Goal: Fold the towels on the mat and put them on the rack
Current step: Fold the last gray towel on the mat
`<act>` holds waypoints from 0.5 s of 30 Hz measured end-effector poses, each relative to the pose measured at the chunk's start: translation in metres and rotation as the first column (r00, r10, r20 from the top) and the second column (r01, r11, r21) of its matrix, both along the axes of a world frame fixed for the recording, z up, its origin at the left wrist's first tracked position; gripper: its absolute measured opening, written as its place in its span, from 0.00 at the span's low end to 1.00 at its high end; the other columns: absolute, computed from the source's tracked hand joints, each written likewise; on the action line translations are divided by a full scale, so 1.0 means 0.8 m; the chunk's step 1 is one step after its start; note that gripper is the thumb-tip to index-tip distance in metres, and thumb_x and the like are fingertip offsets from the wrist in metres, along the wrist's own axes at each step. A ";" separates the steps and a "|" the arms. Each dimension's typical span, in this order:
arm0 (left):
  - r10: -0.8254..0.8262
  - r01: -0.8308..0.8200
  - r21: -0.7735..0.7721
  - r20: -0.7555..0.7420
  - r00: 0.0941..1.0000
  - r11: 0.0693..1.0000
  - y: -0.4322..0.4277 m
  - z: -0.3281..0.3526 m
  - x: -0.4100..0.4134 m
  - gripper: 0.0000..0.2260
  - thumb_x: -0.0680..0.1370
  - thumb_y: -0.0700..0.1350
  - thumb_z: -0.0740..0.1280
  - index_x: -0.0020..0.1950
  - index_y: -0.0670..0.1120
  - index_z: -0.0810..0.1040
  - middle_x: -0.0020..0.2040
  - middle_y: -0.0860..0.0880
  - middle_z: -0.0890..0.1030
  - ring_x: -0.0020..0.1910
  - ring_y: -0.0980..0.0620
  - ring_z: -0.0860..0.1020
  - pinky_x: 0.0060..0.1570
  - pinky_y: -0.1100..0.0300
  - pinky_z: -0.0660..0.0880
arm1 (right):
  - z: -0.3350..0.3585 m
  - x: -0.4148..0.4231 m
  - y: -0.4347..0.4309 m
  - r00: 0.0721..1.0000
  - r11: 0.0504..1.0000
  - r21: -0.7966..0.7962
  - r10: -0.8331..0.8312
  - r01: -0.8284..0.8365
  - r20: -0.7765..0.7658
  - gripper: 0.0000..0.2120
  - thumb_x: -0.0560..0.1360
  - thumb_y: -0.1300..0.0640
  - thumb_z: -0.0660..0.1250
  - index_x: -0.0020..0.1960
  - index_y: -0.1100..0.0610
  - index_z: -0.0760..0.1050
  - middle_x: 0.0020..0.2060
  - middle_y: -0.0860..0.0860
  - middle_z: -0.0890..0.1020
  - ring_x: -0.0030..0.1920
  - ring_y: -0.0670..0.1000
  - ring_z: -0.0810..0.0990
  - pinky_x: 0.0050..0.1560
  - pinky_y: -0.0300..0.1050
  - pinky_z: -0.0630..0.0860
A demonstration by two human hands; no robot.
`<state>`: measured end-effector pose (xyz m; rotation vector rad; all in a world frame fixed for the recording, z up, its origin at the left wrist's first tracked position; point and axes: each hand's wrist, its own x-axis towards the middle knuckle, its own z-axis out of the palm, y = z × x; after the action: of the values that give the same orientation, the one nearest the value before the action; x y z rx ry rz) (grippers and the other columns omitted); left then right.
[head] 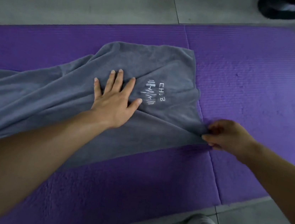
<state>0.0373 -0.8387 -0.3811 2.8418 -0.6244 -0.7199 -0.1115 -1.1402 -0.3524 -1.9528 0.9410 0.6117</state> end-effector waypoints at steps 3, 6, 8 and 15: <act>0.013 -0.013 0.018 0.012 1.000 1.000 -0.013 -0.001 0.002 0.33 0.81 0.67 0.48 0.83 0.57 0.44 0.83 0.46 0.37 0.81 0.46 0.34 0.76 0.34 0.36 | 0.015 -0.035 -0.012 0.959 0.986 0.053 0.165 -0.157 -0.229 0.07 0.72 0.65 0.76 0.43 0.63 0.78 0.31 0.61 0.80 0.29 0.52 0.74 0.31 0.43 0.73; 0.015 -0.015 0.010 0.008 1.000 1.000 -0.023 0.001 -0.001 0.33 0.81 0.66 0.51 0.83 0.57 0.46 0.83 0.45 0.37 0.81 0.45 0.34 0.76 0.35 0.36 | 0.023 -0.024 -0.018 0.991 0.995 -0.013 0.100 -0.102 -0.094 0.11 0.71 0.57 0.78 0.43 0.63 0.80 0.32 0.57 0.80 0.32 0.51 0.75 0.33 0.43 0.73; 0.016 -0.015 -0.028 0.022 1.000 0.999 -0.024 0.003 -0.002 0.32 0.82 0.65 0.53 0.83 0.56 0.49 0.83 0.46 0.39 0.81 0.46 0.36 0.77 0.36 0.37 | 0.022 0.013 -0.017 0.990 0.995 -0.103 0.016 -0.001 0.143 0.15 0.71 0.49 0.78 0.41 0.61 0.81 0.31 0.54 0.80 0.33 0.51 0.76 0.39 0.51 0.78; 0.275 -0.220 -0.230 0.241 0.931 0.948 -0.007 0.005 0.039 0.28 0.82 0.55 0.61 0.80 0.48 0.59 0.83 0.42 0.44 0.82 0.43 0.44 0.80 0.43 0.45 | -0.001 0.188 -0.003 0.935 0.958 -0.243 -0.061 0.154 0.350 0.25 0.71 0.36 0.71 0.53 0.56 0.82 0.44 0.50 0.85 0.40 0.49 0.82 0.48 0.46 0.81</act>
<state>0.0687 -0.8444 -0.3774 2.7775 -0.3337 -0.2144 0.0392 -1.1424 -0.3532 -2.1373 0.9386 0.0752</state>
